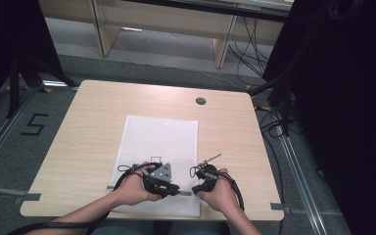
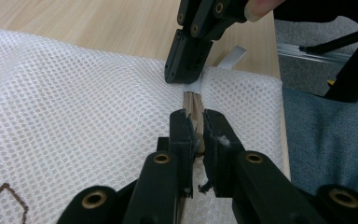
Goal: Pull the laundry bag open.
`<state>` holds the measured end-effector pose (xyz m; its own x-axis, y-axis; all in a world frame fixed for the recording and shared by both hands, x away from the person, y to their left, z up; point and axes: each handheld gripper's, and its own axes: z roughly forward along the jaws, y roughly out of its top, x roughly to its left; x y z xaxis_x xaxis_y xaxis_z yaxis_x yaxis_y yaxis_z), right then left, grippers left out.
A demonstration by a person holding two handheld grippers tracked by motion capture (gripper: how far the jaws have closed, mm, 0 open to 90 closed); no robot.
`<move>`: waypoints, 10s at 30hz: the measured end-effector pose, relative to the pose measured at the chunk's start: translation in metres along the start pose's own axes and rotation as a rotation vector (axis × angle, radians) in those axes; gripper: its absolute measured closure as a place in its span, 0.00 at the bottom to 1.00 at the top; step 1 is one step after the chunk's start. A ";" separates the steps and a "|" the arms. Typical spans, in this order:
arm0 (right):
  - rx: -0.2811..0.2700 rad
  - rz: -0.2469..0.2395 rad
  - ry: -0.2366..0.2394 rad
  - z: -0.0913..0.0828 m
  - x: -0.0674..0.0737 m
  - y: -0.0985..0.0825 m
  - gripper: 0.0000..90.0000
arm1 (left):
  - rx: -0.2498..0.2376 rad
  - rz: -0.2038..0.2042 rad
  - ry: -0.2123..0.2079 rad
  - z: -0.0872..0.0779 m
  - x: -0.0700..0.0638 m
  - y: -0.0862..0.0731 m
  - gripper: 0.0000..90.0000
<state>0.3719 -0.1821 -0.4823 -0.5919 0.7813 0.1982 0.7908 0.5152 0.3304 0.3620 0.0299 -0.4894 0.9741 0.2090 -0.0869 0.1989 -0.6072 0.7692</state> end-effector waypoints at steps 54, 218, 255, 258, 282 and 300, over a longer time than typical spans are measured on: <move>-0.009 -0.005 -0.011 0.000 0.001 0.000 1.00 | -0.029 -0.007 0.004 -0.029 0.001 -0.007 0.91; 0.016 -0.027 -0.133 0.002 0.015 0.007 1.00 | 0.009 0.002 -0.062 -0.080 0.030 -0.042 0.91; -0.007 -0.044 -0.117 0.003 0.012 0.006 1.00 | -0.016 0.003 -0.059 -0.102 0.030 -0.052 0.91; -0.007 -0.064 -0.118 0.003 0.010 0.006 1.00 | -0.034 -0.015 -0.060 -0.103 0.029 -0.053 0.91; 0.010 -0.012 -0.128 0.001 0.015 0.005 1.00 | -0.042 -0.014 -0.047 -0.116 0.033 -0.059 0.91; 0.009 -0.018 -0.124 0.002 0.014 0.006 1.00 | -0.073 -0.037 -0.037 -0.132 0.036 -0.067 0.91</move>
<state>0.3682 -0.1677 -0.4792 -0.5827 0.8090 0.0768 0.7817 0.5322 0.3250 0.3690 0.1798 -0.4606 0.9697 0.2012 -0.1384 0.2279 -0.5420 0.8089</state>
